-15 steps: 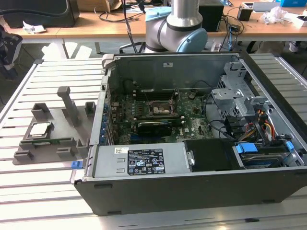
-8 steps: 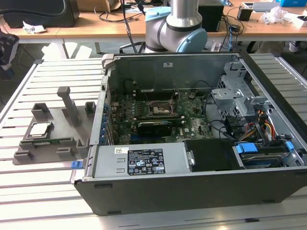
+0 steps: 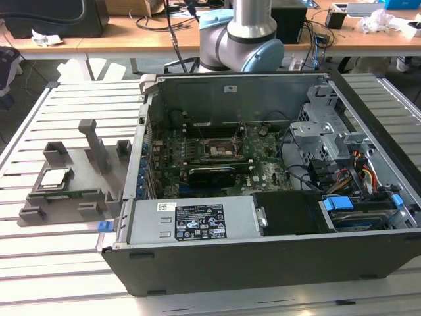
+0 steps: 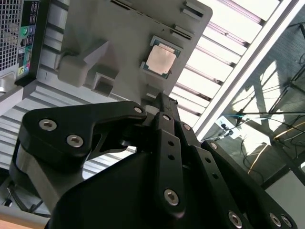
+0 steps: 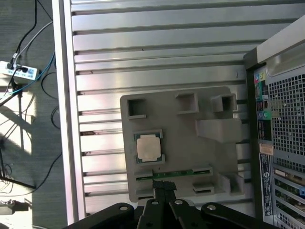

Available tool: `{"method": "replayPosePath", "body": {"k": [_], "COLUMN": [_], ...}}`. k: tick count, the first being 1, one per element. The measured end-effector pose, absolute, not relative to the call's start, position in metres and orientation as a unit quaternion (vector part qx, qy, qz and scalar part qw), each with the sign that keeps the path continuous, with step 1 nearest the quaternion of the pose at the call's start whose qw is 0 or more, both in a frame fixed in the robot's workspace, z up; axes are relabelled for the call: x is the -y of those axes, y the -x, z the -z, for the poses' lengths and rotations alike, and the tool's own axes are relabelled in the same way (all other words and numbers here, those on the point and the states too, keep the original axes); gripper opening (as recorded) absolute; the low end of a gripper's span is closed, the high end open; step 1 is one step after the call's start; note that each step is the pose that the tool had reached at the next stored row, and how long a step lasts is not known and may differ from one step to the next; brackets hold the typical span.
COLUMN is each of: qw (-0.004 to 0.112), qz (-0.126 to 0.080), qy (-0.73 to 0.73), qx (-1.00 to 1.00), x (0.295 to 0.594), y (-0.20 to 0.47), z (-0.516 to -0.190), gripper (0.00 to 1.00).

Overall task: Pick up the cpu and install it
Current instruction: 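Reach for the cpu, then pick up the cpu and move it towards the insertion slot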

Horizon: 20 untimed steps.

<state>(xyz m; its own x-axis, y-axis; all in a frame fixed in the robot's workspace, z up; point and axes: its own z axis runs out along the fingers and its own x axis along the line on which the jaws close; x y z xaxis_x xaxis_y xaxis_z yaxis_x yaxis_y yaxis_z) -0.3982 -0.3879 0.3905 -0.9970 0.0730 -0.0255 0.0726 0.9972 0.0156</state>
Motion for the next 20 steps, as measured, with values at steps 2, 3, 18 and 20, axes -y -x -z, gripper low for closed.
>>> {"method": "replayPosePath", "body": {"k": [2,3,18,20], "qw": [0.013,0.013,0.013,0.013], "qz": [-0.007,-0.005,0.005,0.005], "qy": [-0.034,-0.029,-0.017,-0.017], "qx": [-0.999,-0.999,-1.0,-1.0], "x": [0.3879,0.3878,0.3875,0.3875], "y": [0.399,0.3995,0.3997,0.3997], "z": [-0.3905,-0.3905,-0.3905,-0.3905], "gripper": [0.11,0.11,0.11,0.11]}}
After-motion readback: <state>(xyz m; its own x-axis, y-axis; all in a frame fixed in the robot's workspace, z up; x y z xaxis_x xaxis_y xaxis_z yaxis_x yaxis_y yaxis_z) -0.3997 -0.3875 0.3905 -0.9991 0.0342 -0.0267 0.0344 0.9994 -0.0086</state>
